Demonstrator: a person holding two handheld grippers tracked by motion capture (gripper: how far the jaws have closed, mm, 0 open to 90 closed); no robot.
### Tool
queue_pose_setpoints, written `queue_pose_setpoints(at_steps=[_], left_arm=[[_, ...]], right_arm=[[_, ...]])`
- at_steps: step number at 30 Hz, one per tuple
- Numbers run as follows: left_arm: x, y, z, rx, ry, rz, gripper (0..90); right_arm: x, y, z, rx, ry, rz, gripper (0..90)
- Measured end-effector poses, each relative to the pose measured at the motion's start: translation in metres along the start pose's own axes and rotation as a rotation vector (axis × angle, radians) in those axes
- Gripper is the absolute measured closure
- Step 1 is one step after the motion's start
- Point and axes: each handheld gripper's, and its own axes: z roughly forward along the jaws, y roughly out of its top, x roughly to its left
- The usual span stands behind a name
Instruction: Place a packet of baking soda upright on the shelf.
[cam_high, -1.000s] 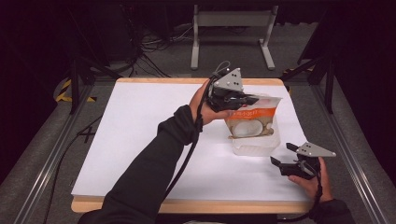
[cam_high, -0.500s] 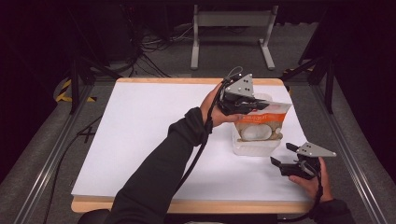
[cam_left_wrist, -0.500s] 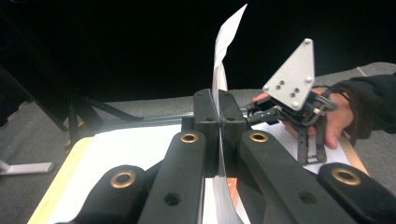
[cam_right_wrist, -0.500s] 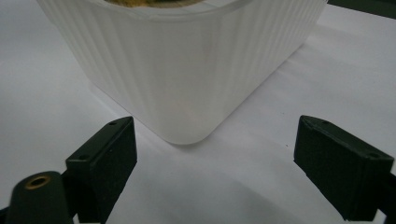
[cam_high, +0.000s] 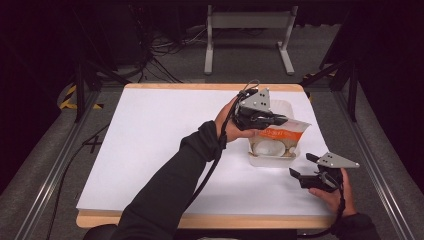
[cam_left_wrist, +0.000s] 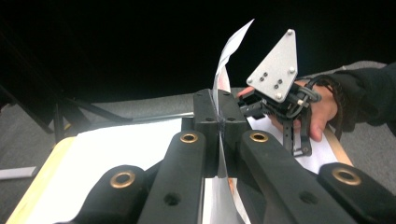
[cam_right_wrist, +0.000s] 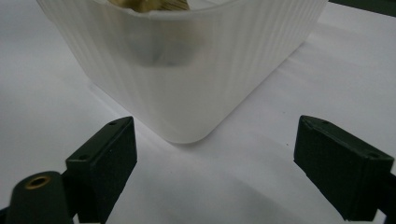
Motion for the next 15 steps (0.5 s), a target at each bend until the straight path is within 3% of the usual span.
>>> queue_pose_setpoints(at_steps=[2,8,15], left_arm=[[0.0,-0.002,0.003,0.0,0.008,-0.001,89.6],[-0.001,-0.018,0.019,0.039,-0.035,-0.024,89.4],[-0.002,-0.03,0.023,0.03,-0.053,-0.056,89.0]], right_arm=[[0.0,0.0,0.0,-0.001,0.002,-0.001,13.8],[0.0,0.0,-0.001,-0.006,0.002,0.0,13.8],[0.0,0.0,-0.001,-0.009,0.001,-0.001,13.9]])
